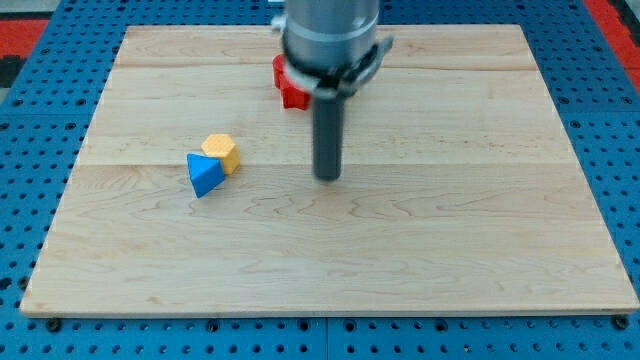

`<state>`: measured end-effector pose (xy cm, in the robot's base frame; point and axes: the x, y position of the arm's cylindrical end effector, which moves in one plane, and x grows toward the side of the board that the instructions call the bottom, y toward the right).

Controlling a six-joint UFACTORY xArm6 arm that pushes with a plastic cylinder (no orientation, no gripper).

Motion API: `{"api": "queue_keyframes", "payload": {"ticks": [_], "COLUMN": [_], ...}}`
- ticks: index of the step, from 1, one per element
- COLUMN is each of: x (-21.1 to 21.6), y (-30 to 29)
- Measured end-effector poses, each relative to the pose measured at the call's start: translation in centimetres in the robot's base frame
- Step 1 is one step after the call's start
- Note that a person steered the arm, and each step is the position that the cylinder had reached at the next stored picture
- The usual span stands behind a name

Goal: Move the yellow hexagon towards group of blocks

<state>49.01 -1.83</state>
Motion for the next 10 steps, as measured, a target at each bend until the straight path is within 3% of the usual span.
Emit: {"api": "queue_keyframes", "payload": {"ticks": [1,2,4,5,6,7,8,9,10], "x": [0.1,-2.1,-3.0,-6.6,-5.0,-4.5,-9.4,-12.2,-12.2], "y": [-11.1,-16.1,-6.6,-5.9,-6.6,-13.1,-18.1,-15.8,-21.0]}}
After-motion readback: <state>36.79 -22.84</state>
